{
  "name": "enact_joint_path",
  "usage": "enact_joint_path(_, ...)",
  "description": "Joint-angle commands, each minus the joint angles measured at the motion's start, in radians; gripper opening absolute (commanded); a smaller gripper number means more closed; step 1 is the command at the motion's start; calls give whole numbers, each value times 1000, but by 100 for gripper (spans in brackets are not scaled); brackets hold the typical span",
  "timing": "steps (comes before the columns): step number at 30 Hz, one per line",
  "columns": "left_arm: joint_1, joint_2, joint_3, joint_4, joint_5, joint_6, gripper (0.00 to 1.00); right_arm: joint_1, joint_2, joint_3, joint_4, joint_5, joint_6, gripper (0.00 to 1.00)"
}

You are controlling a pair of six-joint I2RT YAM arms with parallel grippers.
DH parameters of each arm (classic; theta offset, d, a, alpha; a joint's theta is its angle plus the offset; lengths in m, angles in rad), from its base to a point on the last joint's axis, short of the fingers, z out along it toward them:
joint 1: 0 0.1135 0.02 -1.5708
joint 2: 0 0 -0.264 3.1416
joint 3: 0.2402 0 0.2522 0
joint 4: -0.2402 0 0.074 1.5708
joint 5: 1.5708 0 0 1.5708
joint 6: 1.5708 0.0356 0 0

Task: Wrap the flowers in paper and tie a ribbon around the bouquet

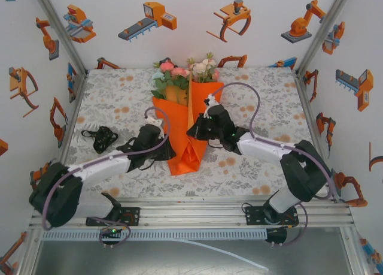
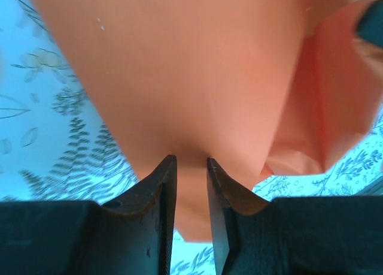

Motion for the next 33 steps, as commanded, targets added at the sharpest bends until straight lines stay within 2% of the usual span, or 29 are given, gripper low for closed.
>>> enact_joint_path(1, -15, 77, 11, 161, 106, -67, 29, 12, 31, 70, 29, -26, 34, 0)
enact_joint_path(8, -26, 97, 23, 127, 54, -61, 29, 59, 173, 178, 38, -8, 131, 0)
enact_joint_path(17, -24, 8, -11, 66, -15, -47, 30, 56, 368, 276, -34, -269, 15, 0)
enact_joint_path(21, -25, -69, -16, -19, -37, -28, 29, 51, 404, 284, -79, -296, -21, 2)
enact_joint_path(24, -25, -201, -28, -133, -129, -14, 29, 48, 405, 279, -92, -286, -36, 3)
enact_joint_path(26, -19, -311, -30, -241, -259, -35, 29, 48, 406, 285, -101, -292, -48, 4)
enact_joint_path(27, -7, -350, -27, -280, -310, -52, 29, 47, 409, 290, -104, -301, -54, 5)
enact_joint_path(29, 46, -396, -12, -337, -335, -79, 31, 48, 417, 299, -111, -329, -62, 7)
enact_joint_path(31, 113, -380, 19, -366, -303, -116, 32, 48, 425, 299, -114, -353, -68, 9)
enact_joint_path(33, 182, -320, 45, -324, -210, -148, 33, 48, 428, 292, -119, -364, -71, 15)
